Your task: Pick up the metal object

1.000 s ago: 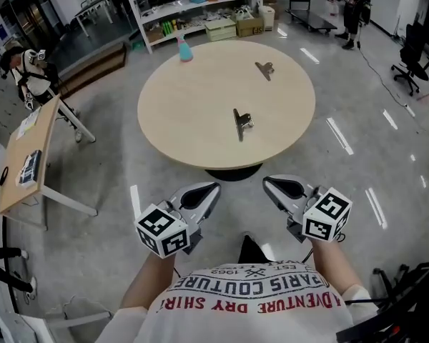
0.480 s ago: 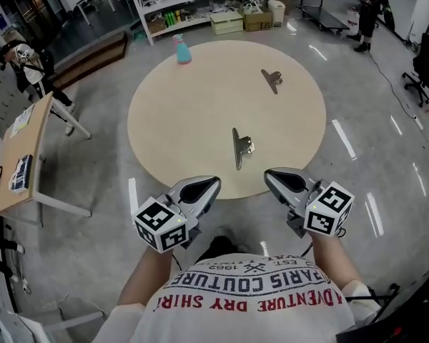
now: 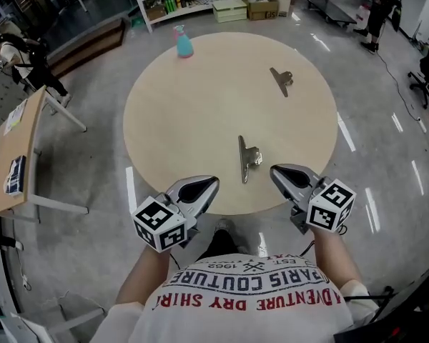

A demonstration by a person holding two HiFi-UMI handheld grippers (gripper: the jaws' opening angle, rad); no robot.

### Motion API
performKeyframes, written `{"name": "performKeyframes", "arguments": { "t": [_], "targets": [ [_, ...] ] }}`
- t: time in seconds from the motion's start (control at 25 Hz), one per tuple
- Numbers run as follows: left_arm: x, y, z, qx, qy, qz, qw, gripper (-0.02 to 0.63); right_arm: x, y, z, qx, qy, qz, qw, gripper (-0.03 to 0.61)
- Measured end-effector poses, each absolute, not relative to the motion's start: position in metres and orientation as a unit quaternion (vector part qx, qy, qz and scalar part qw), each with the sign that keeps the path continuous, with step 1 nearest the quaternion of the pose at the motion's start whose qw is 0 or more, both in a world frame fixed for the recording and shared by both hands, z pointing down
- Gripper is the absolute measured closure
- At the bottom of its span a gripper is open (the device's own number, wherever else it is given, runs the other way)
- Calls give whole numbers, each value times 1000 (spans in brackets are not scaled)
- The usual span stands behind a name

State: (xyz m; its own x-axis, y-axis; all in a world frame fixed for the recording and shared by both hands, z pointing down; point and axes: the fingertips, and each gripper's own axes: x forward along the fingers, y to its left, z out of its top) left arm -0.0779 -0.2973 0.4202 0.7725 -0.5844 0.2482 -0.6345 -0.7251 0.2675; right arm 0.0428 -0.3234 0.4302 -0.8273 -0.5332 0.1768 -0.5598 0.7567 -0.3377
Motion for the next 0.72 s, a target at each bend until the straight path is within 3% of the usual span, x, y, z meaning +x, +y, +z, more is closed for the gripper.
{"name": "performKeyframes", "arguments": {
  "t": [0.12,0.2,0.4,0.72],
  "targets": [
    [-83,-312,427,924,-329,76,181,612,43,-348,463,304,-927,210,63,575],
    [-85,-320,430,923,-327,81,185,612,44,-363,493,310,-916,237,87,477],
    [-95,-344,437,921,-328,87,192,612,50,-397,562,336,-869,352,86,405],
    [-103,-358,459,917,-321,98,216,612,41,-420,626,349,-799,481,90,391]
  ]
}}
